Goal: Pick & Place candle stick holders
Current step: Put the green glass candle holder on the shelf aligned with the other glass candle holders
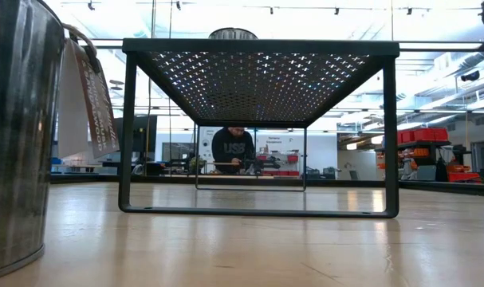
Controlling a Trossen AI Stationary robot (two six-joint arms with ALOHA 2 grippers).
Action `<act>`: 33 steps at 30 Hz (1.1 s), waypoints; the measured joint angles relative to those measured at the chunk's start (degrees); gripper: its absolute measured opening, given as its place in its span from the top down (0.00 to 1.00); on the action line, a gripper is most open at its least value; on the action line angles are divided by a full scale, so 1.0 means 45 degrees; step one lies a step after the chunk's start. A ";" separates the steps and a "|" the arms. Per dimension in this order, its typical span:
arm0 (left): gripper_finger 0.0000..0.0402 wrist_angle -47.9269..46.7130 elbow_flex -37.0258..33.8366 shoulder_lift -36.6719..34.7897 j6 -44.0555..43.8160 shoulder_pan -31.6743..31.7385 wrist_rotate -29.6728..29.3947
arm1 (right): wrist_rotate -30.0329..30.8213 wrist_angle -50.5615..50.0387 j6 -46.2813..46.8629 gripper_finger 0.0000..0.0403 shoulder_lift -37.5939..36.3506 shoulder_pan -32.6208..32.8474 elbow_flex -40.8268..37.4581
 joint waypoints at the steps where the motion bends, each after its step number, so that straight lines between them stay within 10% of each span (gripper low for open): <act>1: 0.51 -0.0003 0.0000 0.0000 0.0000 0.0000 0.0000 | -0.0020 -0.0051 0.0120 0.37 0.0036 0.0000 0.0000; 9: 0.51 -0.0035 0.0000 0.0000 -0.0005 -0.0004 0.0000 | -0.0957 0.2168 0.0393 0.39 0.1605 -0.0007 0.0072; 33: 0.51 -0.0124 0.0000 0.0000 0.0277 0.0000 0.0000 | 0.0450 -0.0368 -0.0303 0.41 0.2252 -0.0693 0.1073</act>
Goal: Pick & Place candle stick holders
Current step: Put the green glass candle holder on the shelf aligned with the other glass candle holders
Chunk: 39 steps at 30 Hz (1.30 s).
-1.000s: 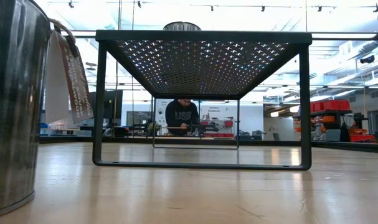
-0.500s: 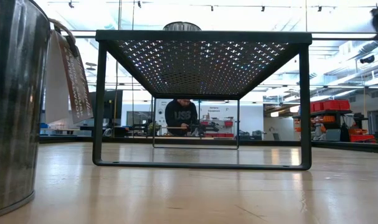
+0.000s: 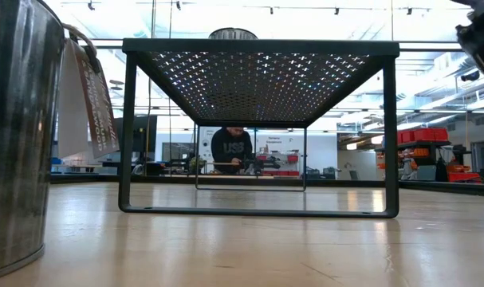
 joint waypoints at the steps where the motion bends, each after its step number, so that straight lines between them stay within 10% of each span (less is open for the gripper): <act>1: 0.51 0.0000 0.0000 0.0000 0.0000 0.0000 0.0000 | 0.0073 -0.0040 0.0000 0.43 -0.0004 -0.0051 0.0000; 39: 0.51 -0.0005 0.0000 0.0000 -0.0092 0.0000 0.0005 | 0.3779 -0.2579 -0.1958 0.54 -0.1549 -0.1732 -0.0019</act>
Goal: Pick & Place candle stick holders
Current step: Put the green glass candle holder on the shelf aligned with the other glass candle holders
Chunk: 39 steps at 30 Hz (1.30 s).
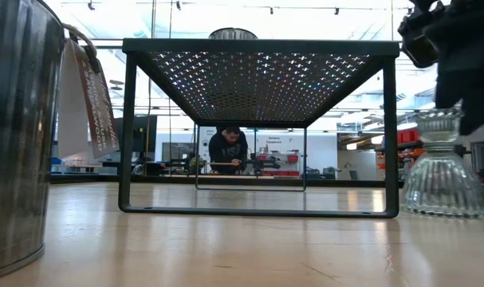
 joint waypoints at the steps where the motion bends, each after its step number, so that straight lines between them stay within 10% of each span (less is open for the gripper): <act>1: 0.51 -0.0002 0.0000 0.0000 0.0000 0.0000 -0.0005 | 0.0003 -0.0011 -0.0085 0.54 -0.0025 -0.0057 0.0000; 27: 0.51 -0.0005 0.0000 0.0000 0.0020 0.0000 -0.0005 | -0.0928 0.0167 -0.1657 0.55 -0.0029 -0.1330 0.0029; 39: 0.51 -0.0005 0.0000 0.0000 0.0039 0.0000 -0.0005 | -0.1300 0.0018 -0.2254 0.96 -0.0020 -0.1320 0.0013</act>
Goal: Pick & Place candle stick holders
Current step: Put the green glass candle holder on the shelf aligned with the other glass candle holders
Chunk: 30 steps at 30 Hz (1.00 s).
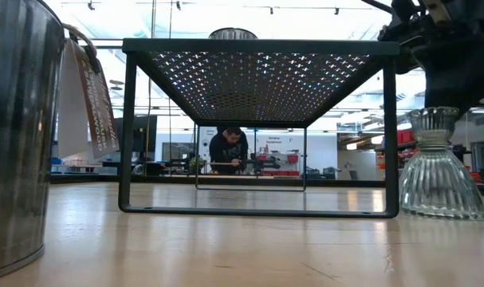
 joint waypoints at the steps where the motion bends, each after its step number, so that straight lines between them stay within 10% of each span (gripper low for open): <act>1: 0.51 0.0000 0.0000 0.0000 0.0000 0.0000 0.0000 | 0.0000 -0.0004 -0.0007 0.97 0.0000 0.0000 0.0002; 30: 0.51 0.0000 0.0000 0.0003 -0.0019 0.0000 -0.0005 | 0.0589 -0.0557 -0.0870 1.00 -0.3049 -0.0219 -0.0003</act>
